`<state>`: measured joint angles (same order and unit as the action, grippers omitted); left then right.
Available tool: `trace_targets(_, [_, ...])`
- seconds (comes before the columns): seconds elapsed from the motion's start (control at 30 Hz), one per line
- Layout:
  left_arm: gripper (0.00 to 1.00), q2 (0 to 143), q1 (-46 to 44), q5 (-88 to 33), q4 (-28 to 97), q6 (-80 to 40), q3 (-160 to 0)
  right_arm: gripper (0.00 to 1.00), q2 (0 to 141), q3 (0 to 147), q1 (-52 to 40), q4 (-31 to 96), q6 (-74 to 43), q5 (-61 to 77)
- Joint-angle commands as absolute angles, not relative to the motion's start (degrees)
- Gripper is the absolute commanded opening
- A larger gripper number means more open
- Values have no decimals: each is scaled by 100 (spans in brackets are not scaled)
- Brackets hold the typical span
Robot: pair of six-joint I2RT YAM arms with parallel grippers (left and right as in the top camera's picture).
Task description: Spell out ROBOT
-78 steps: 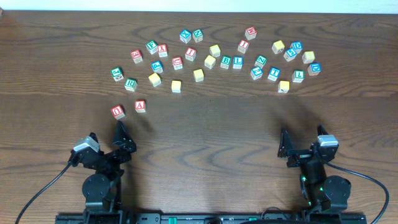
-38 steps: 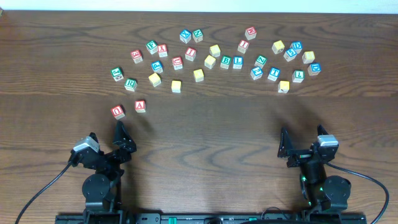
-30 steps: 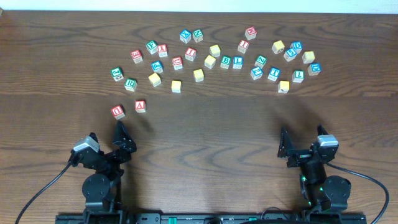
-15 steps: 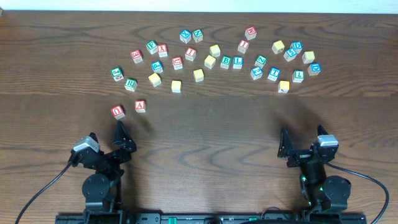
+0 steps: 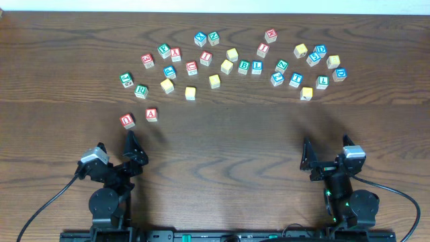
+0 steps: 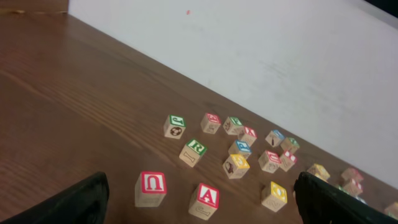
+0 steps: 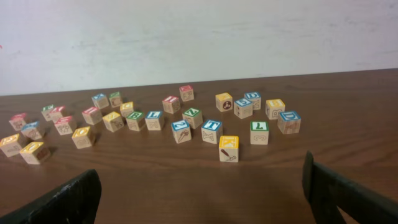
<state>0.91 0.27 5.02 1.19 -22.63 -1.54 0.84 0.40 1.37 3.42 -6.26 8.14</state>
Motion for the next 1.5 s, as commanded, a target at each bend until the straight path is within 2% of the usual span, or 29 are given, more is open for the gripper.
trace_targets(0.0, [93, 102, 58, 333, 117, -2058, -45, 99, 64, 32, 174, 357, -569, 851])
trace_targets(0.5, [91, 523, 58, 296, 82, -1389, -856, 99, 64, 32, 174, 357, -567, 851])
trace_targets(0.7, [93, 2119, 58, 294, 82, -1048, -1747, 99, 64, 32, 174, 357, -569, 851])
trace_targets(1.0, [93, 4508, 58, 202, 178, -714, -3933, 99, 64, 32, 174, 357, -569, 851])
trace_targets(1.47, [93, 6379, 58, 344, 2886, 290, -7148, 99, 64, 32, 174, 357, -569, 851])
